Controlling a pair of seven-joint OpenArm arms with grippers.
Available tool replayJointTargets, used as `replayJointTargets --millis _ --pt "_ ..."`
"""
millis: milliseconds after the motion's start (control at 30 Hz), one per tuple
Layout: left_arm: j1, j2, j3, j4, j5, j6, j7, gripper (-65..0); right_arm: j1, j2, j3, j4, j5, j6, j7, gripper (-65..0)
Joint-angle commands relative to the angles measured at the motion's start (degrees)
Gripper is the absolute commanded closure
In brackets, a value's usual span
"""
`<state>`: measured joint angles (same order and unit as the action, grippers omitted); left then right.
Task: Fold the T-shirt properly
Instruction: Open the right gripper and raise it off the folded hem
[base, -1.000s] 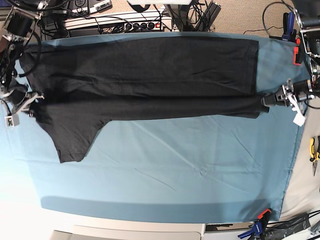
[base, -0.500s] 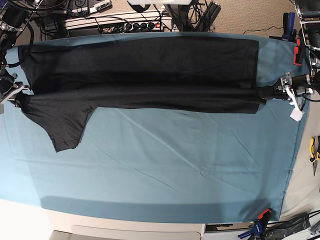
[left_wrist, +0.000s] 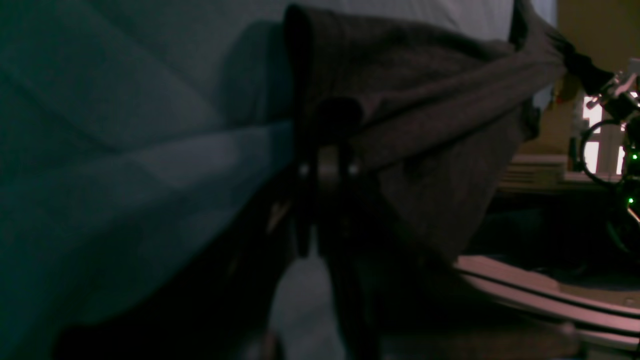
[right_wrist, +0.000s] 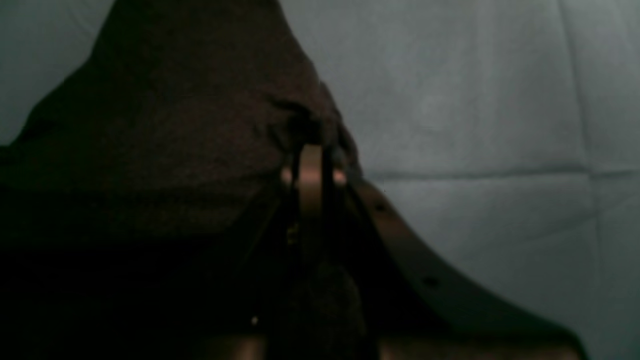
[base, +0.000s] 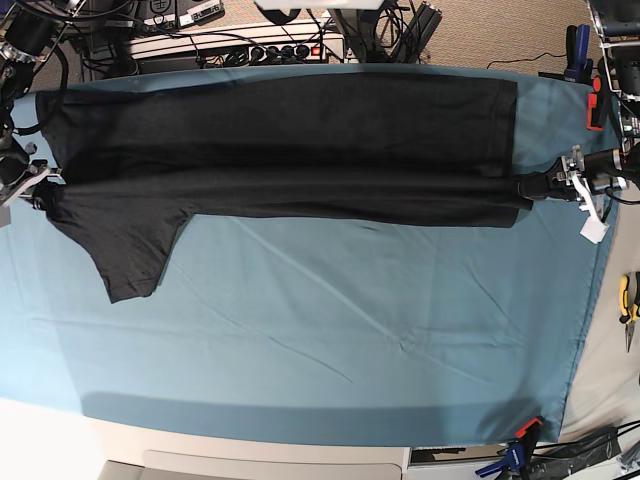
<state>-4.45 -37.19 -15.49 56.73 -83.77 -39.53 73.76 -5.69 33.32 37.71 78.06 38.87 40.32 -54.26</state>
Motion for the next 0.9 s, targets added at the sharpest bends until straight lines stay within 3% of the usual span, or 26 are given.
replayJointTargets --millis 0,33,100,167,467,700,867 --pt "-0.8 -1.7 -0.5 0.9 -1.2 -0.5 0.0 0.0 0.6 2.2 0.9 1.1 0.2 -0.3 0.7 0.0" --pt "-0.8 -1.7 -0.5 0.9 -1.2 -0.5 0.1 0.0 0.6 2.2 0.9 1.1 0.1 -0.3 0.6 -2.5" --pt "-0.7 -1.7 -0.5 1.5 -1.2 -0.5 0.5 0.0 0.6 2.2 0.9 1.1 0.1 -0.3 0.6 -14.4" --pt "-0.6 -1.7 -0.5 2.3 -1.2 -0.5 1.0 -4.2 0.6 2.2 0.9 1.1 0.1 -0.3 0.7 -21.6" --pt "3.7 -1.8 -0.5 11.2 -1.2 -0.5 1.2 -23.6 0.6 2.2 0.9 1.1 0.1 -0.3 1.2 -22.0" --pt "4.0 -1.9 -0.5 15.1 -1.2 -0.5 0.8 -24.5 2.3 2.3 1.0 1.1 0.1 -0.3 5.4 -22.0" --pt "4.0 -1.9 -0.5 21.1 -1.2 -0.5 0.8 -24.5 7.8 2.7 1.0 1.1 0.1 -0.3 4.8 -21.9"
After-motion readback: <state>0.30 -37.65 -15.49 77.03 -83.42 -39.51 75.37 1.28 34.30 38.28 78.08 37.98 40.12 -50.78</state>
